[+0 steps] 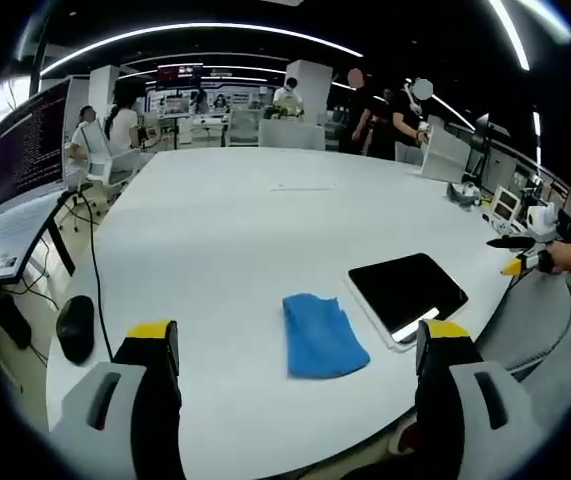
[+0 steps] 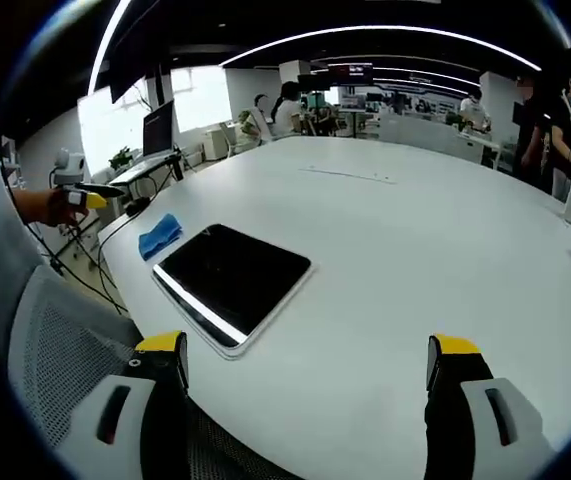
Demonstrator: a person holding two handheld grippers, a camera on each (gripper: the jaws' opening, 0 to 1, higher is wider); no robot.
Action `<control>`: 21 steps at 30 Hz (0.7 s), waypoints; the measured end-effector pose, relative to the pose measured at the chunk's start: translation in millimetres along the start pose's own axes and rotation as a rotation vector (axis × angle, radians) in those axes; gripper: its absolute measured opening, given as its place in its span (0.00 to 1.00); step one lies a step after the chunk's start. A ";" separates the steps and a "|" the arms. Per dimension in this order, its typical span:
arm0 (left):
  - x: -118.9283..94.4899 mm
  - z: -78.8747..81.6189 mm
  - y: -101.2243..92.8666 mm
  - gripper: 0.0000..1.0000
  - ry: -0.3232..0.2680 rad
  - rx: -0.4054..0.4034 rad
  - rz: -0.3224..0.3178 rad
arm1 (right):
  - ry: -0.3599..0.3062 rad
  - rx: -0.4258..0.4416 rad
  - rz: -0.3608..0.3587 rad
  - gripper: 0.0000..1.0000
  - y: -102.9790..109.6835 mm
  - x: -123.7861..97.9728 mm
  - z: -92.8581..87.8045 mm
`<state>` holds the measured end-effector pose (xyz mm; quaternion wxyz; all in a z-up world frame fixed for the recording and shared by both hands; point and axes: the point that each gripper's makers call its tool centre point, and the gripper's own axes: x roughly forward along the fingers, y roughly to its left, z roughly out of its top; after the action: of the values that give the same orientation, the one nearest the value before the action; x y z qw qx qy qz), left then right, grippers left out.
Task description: Wipe the mirror surface with the cleaning cloth until all visible marks leave the cleaned area.
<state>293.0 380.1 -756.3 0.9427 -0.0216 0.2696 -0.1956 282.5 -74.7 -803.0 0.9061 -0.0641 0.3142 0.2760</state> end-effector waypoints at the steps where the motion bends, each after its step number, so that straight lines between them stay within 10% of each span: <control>1: -0.1 0.7 0.2 0.99 -0.003 0.001 0.000 | -0.001 -0.001 0.002 0.98 0.3 0.2 0.2; 21: 0.4 -5.4 -4.2 0.99 0.005 -0.007 0.003 | 0.011 -0.010 -0.028 0.98 -6.4 0.2 -4.1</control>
<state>289.0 376.5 -760.5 0.9423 -0.0241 0.2725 -0.1931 283.9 -81.2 -806.7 0.9077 -0.0744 0.3170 0.2647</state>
